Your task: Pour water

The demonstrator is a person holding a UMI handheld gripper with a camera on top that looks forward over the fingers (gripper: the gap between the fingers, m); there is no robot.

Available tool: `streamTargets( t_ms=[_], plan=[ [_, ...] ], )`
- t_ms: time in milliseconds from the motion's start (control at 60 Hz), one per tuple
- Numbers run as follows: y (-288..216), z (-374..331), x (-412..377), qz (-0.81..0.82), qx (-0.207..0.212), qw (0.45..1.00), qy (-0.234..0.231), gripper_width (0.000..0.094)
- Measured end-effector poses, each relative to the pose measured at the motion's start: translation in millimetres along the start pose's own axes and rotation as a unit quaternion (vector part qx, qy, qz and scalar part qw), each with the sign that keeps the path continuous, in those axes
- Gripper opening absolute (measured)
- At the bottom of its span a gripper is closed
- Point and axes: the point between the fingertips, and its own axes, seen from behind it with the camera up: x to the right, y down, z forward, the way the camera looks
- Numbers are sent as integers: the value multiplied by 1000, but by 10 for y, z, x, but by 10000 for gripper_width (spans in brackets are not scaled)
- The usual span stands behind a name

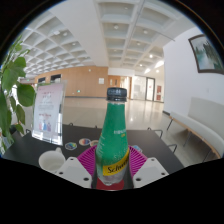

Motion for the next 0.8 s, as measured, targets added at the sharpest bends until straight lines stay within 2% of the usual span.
streamTargets(
  t_ms=[183,200,217,250,283,367,400,483,517,567,800],
  plan=[
    [526,124,-68,7,-35,999,-12,430],
    [518,126,-73,5,-31,999,-13,449],
    [465,131,-61,0,-18,1000,-12,419],
    [489,139,-64,-7,-19,1000,-10,431],
    [485,139,-52,-8,-11,1000,-10,469],
    [532,120,-38,-5,-22,1000,-7,558],
    [588,94,-8,-3,-37,999,-3,626],
    [608,-26,-11,-5,-57,998,1,878],
    [596,-122,-10,-10,-60,998,3,826],
    [539,-263,-9,-21,-59,998,8,856],
    [267,-1433,-173,-25,-61,998,9,855]
  ],
)
